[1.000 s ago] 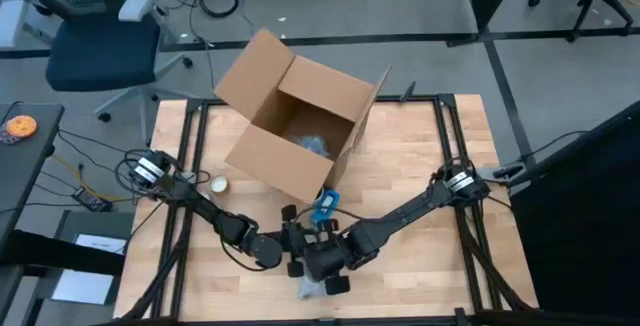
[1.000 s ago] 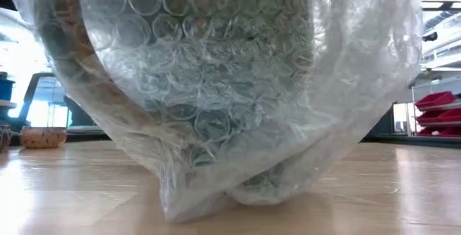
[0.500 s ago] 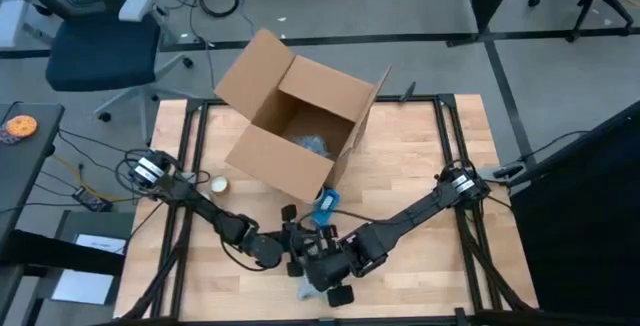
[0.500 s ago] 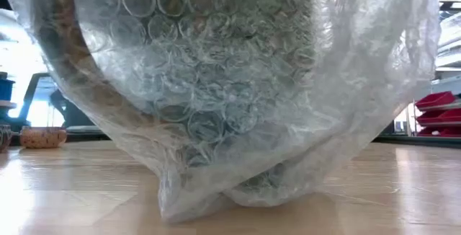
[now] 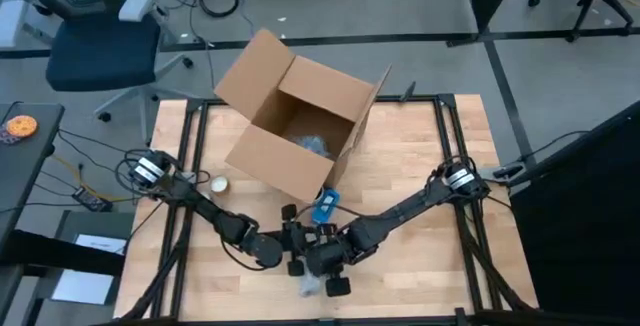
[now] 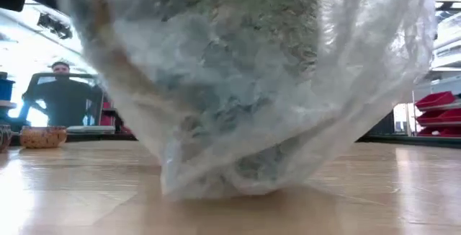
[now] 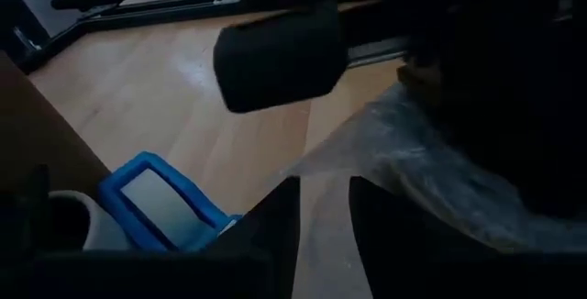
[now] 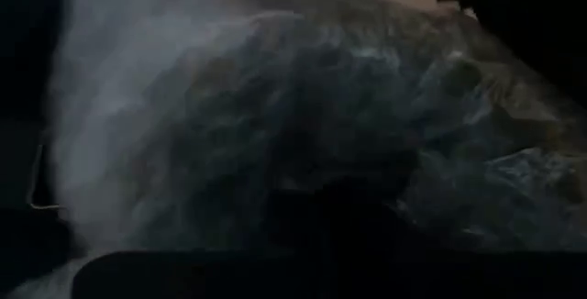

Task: Wrap mug
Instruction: Wrap the brown mug with the bubble wrap on the table

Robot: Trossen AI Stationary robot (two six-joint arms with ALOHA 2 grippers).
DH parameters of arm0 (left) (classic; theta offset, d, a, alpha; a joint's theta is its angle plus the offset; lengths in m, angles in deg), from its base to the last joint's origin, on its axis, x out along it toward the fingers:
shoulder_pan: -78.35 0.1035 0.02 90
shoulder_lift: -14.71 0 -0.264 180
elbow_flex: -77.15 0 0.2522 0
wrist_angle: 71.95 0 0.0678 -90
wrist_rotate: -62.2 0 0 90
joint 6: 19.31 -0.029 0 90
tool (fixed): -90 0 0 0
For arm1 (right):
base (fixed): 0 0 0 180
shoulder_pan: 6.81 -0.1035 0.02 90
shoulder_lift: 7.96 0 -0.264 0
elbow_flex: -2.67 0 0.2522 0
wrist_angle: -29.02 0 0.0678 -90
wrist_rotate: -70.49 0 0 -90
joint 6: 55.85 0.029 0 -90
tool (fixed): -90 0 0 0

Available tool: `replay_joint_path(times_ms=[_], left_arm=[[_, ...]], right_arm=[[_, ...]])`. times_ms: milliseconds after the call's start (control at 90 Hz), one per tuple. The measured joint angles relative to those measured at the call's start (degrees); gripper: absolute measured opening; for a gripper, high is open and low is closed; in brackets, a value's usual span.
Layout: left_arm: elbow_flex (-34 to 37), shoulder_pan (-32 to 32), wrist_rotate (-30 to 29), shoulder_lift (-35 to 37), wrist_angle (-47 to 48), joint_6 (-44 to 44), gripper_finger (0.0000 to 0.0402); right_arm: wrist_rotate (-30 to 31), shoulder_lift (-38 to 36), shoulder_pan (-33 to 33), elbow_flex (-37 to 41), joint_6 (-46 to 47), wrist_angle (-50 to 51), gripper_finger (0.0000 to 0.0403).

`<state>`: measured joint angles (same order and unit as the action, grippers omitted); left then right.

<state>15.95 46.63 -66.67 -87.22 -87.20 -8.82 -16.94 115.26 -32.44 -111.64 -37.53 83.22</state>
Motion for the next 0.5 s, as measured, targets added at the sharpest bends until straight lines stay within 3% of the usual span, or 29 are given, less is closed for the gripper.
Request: replay_joint_path(times_ms=[211,333,500], left_arm=[[-0.7,-0.1,-1.0,0.0,-2.1,-6.4,0.0082],[-1.2,-0.3,-2.6,2.0,-1.4,-11.0,0.0082],[-1.3,-1.6,-2.7,7.9,8.7,-12.6,0.0082]], right_arm=[[-1.3,0.6,-0.1,-3.0,-1.7,-1.8,0.0000],[-0.6,0.8,-0.1,-6.5,-3.2,2.6,0.0000],[2.9,0.8,-1.7,-14.0,-6.7,9.5,0.0000]])
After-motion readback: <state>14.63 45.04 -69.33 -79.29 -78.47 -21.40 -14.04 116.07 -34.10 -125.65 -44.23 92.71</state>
